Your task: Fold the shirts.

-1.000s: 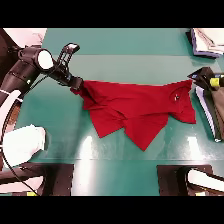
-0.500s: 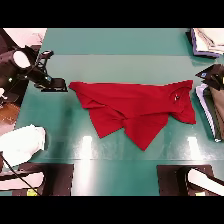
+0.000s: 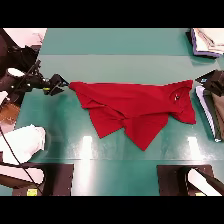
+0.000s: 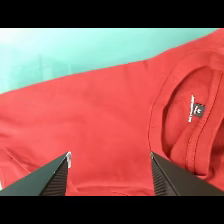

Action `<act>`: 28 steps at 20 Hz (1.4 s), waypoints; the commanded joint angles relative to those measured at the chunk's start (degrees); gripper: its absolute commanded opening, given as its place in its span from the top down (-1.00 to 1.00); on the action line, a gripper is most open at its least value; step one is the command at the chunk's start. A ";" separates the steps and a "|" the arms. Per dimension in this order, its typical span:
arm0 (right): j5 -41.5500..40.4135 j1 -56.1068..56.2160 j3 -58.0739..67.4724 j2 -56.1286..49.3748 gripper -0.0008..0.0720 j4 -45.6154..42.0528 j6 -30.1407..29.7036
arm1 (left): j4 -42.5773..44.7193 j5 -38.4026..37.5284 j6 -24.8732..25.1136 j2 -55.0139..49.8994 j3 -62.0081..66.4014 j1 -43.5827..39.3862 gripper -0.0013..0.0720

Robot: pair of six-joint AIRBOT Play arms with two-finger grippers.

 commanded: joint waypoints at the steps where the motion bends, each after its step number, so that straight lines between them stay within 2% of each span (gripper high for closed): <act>1: -0.94 0.15 -0.37 1.64 -0.58 0.20 0.22 | -4.57 3.17 2.69 -3.96 -0.22 -0.02 -0.69; 8: -1.20 0.17 -0.37 1.64 -0.59 0.24 0.68 | -4.04 11.10 2.62 -3.98 -0.20 -2.64 -0.69; 13: -0.74 0.17 -0.37 1.64 -0.58 0.24 0.68 | -4.04 12.85 2.64 -3.98 -0.20 -5.49 -0.69; 14: -0.70 0.17 -0.37 1.64 -0.58 0.22 0.68 | -4.46 12.41 2.45 -3.98 -0.20 -5.46 -0.46; 15: -0.61 0.15 -0.37 1.64 -0.58 0.22 0.68 | -4.46 11.61 2.49 -3.91 -0.20 -5.31 0.23; 16: -0.50 0.15 -0.37 1.64 -0.59 0.17 0.68 | -4.46 10.99 2.47 -3.85 -0.20 -5.29 0.74; 17: -0.22 0.15 -0.37 1.64 -0.59 0.17 0.68 | -4.42 9.90 2.54 -3.85 0.11 -5.29 0.90; 22: 4.52 -1.57 -0.39 1.64 -0.58 -0.48 0.68 | 0.37 -0.81 2.60 -3.78 9.49 -5.29 0.90; 25: 11.41 -2.21 -1.18 1.75 -0.58 -7.23 2.43 | 2.47 -9.31 2.69 -3.78 18.01 -5.29 0.90; 28: 9.84 -2.23 -11.28 4.68 -0.58 -10.43 3.93 | 2.38 -14.99 2.71 -3.78 24.33 -5.35 0.90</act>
